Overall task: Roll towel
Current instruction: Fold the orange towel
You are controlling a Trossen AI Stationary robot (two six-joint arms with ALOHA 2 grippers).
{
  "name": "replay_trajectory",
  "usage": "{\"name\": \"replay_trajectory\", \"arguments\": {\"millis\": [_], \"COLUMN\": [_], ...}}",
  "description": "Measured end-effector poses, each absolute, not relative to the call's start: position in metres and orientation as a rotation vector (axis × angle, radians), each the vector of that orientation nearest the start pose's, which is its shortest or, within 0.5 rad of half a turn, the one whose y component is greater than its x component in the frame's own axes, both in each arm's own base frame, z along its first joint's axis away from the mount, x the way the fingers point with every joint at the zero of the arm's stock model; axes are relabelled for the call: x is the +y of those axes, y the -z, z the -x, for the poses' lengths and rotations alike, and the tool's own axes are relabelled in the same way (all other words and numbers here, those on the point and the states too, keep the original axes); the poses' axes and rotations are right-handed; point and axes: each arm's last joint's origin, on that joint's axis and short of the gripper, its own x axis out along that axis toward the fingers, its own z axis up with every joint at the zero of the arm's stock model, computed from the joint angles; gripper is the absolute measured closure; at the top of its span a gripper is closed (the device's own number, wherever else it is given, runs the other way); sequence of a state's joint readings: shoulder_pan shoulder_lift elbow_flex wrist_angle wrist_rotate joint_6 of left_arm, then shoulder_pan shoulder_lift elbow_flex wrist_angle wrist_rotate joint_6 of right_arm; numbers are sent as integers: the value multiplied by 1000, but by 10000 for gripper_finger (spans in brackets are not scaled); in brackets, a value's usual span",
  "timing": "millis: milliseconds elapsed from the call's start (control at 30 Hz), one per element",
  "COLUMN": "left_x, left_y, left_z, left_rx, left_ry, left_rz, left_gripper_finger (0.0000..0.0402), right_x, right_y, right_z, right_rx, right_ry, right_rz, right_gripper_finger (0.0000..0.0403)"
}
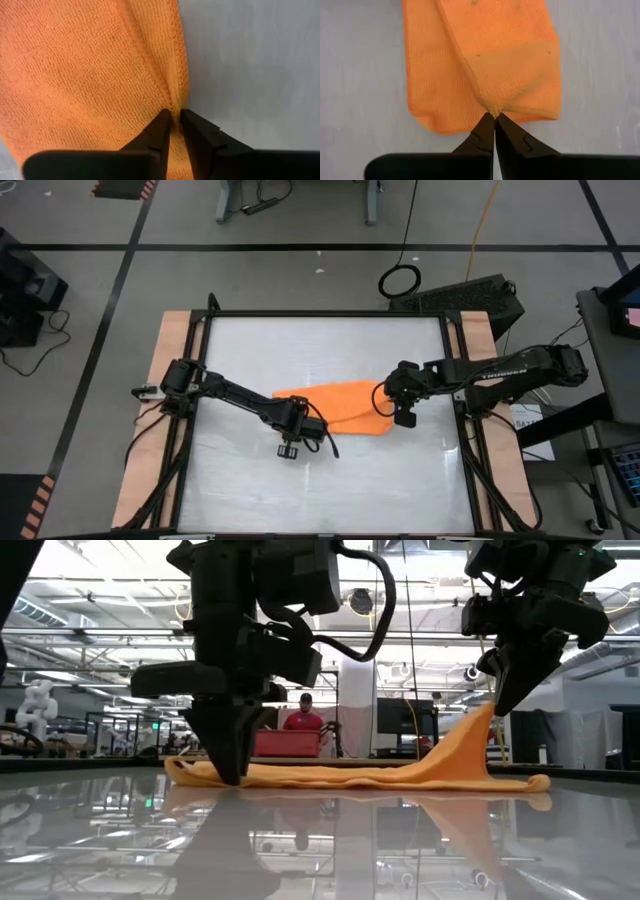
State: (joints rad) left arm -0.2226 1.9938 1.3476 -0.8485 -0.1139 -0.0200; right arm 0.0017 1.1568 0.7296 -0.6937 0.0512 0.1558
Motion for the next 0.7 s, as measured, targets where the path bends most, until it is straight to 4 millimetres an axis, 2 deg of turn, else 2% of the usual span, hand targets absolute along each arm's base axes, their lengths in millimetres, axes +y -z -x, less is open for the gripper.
{"name": "replay_trajectory", "arguments": {"millis": [233, 700], "left_x": [-78, -76], "left_y": [-149, -162], "left_z": [-359, -355], "left_rx": [1476, 1461], "left_ry": [73, 58], "left_rz": [-232, -244], "left_gripper_finger": [304, 304], "right_x": [-1, -1], "right_y": [-211, -211], "right_z": [-204, -204], "right_rx": [1115, 1115], "right_ry": [130, 129], "right_rz": [-109, -107], "right_gripper_finger": [403, 403]}}
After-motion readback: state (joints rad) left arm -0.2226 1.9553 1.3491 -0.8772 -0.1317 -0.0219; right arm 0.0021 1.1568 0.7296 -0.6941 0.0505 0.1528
